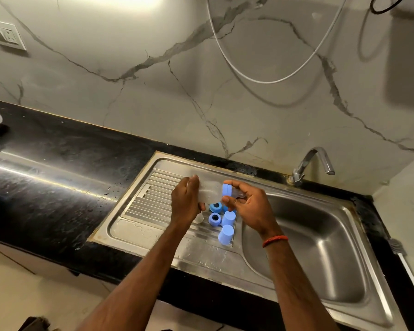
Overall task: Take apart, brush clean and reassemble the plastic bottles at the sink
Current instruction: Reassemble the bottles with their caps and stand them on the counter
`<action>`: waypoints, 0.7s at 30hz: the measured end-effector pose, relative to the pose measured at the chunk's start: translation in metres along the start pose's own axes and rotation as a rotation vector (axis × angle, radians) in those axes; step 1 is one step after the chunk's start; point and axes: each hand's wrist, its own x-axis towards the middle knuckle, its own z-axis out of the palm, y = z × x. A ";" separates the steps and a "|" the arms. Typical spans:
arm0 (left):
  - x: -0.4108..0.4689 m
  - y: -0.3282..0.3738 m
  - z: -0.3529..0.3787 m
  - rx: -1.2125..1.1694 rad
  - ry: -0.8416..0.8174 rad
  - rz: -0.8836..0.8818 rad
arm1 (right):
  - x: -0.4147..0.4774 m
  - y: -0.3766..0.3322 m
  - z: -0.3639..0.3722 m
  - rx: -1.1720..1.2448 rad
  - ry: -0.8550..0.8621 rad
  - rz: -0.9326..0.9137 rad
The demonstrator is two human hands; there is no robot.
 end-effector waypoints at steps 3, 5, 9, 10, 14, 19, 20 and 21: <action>-0.001 -0.002 -0.001 0.018 -0.006 0.122 | 0.001 -0.002 -0.002 0.032 0.006 0.004; -0.002 0.001 -0.002 -0.008 -0.016 0.158 | -0.001 -0.003 -0.004 0.075 0.021 0.013; 0.002 0.011 -0.007 -0.076 -0.106 0.077 | 0.000 -0.005 -0.011 0.073 0.049 -0.034; 0.005 0.011 -0.009 -0.061 -0.121 0.052 | 0.001 -0.006 -0.013 0.066 0.045 -0.043; 0.013 0.005 -0.029 0.094 -0.146 0.160 | 0.007 -0.008 -0.013 0.002 0.017 -0.045; 0.010 0.007 -0.048 0.280 -0.420 0.258 | 0.011 -0.013 0.003 -0.095 -0.046 -0.072; 0.010 0.005 -0.049 0.298 -0.471 0.263 | 0.011 -0.014 0.007 -0.104 -0.055 -0.073; 0.011 0.003 -0.051 0.310 -0.513 0.263 | 0.011 -0.014 0.010 -0.114 -0.062 -0.068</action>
